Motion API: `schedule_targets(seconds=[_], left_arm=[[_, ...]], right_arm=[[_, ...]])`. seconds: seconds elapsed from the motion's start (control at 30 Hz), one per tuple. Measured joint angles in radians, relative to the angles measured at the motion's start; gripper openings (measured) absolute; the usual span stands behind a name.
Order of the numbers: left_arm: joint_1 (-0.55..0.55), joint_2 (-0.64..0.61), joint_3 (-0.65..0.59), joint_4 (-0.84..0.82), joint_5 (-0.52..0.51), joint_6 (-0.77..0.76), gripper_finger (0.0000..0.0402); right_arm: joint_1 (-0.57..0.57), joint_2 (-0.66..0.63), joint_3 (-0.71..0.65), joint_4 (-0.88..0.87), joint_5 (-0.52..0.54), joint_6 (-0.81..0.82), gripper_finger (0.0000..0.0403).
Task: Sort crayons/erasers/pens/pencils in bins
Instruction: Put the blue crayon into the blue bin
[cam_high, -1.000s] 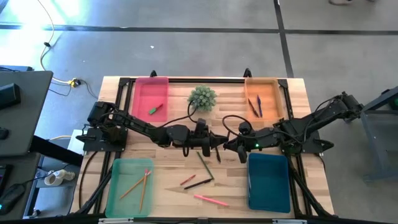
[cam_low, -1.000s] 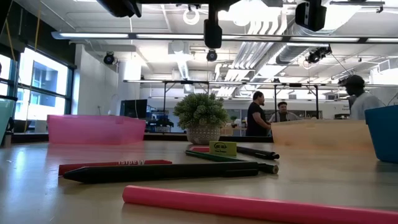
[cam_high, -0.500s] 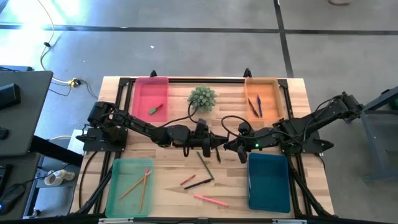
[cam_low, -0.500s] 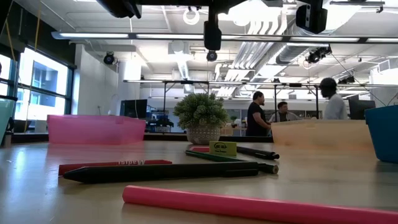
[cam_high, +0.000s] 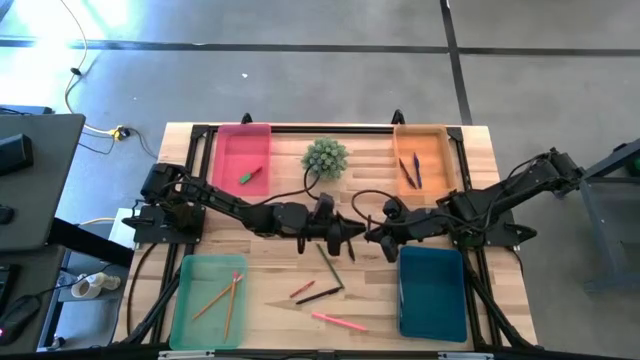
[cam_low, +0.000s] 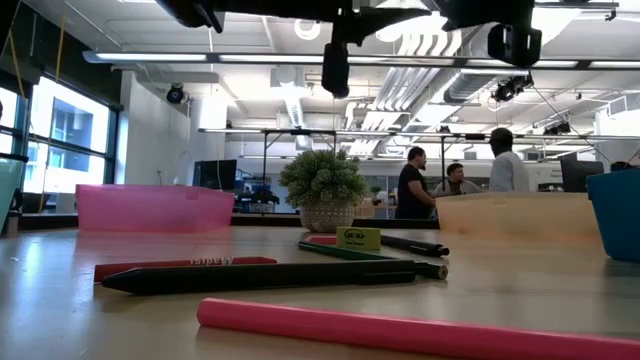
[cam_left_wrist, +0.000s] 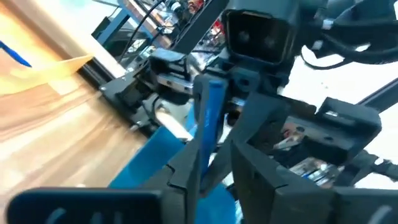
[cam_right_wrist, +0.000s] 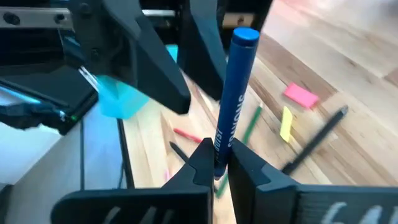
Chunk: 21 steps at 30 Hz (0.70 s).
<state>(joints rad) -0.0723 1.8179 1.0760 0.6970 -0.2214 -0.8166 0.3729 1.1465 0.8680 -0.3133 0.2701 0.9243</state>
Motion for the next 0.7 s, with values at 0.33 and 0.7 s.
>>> schedule_targets(seconds=[0.33, 0.7], left_arm=[[0.0, 0.0, 0.0, -0.073, 0.065, 0.121, 0.0114], [0.0, 0.0, 0.0, -0.129, 0.135, 0.121, 0.0085]], right_arm=[[0.017, -0.032, 0.0, -0.205, -0.065, 0.078, 0.0005], [0.147, -0.087, 0.0, -0.429, -0.126, 0.268, 0.0005]])
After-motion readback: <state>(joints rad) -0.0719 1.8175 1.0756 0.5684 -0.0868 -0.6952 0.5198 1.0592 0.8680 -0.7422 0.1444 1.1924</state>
